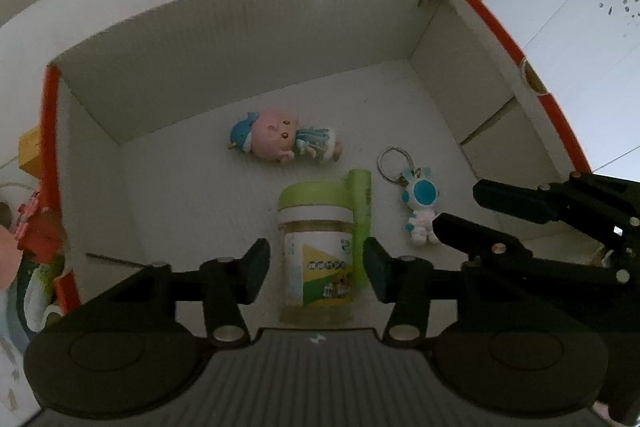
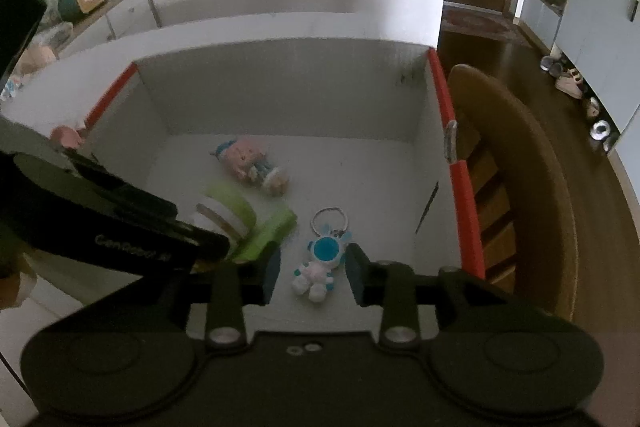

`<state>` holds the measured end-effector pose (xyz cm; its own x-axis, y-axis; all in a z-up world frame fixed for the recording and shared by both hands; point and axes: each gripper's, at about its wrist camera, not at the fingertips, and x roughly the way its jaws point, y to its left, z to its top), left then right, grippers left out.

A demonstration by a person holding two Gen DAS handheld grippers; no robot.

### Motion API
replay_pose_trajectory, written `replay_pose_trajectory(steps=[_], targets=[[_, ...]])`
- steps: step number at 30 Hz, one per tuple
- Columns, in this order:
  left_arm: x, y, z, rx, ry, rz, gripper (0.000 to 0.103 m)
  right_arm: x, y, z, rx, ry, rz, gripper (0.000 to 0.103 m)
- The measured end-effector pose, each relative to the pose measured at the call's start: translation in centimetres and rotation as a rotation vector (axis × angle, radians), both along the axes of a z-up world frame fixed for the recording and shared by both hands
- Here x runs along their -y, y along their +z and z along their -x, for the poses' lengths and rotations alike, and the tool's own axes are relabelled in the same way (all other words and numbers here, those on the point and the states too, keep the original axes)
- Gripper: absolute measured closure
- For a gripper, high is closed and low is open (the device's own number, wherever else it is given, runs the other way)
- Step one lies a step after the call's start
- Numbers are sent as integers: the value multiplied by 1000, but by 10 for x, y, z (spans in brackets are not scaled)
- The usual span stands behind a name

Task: Organize rigid objects
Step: 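Carry the jar and highlighter into the red box and release both, then withdraw both tools from the box back toward the pile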

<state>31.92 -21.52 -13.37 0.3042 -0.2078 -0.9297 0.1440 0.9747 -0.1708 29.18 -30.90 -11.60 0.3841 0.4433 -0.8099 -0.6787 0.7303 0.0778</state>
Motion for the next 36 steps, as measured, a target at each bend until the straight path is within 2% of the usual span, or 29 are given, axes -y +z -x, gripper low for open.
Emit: replay_pose_trajectory(steps=[8,12,15,17,22,27,31,36], targets=[[-7,28,25,103,-11,41,49,11,26,20,24,3,-73,62],[-13,44,39,161,-20,63,49,14,41,32,41,-8,-111,56],[-19,57,49,207,-24,84,49,14,50,42,58,-21,-130,45],[-23,65,57,238,-19,89,49,15,55,48,60,-32,-153,43],[-37,80,73,312,-23,109,39,10,65,65,81,-60,-184,38],[-54,89,89,352,-38,133,39,-2,72,87,101,-90,-217,29],[-75,96,103,390,-46,142,33,-14,75,104,111,-115,-235,23],[-105,97,117,402,-54,158,31,-36,75,125,127,-142,-250,16]])
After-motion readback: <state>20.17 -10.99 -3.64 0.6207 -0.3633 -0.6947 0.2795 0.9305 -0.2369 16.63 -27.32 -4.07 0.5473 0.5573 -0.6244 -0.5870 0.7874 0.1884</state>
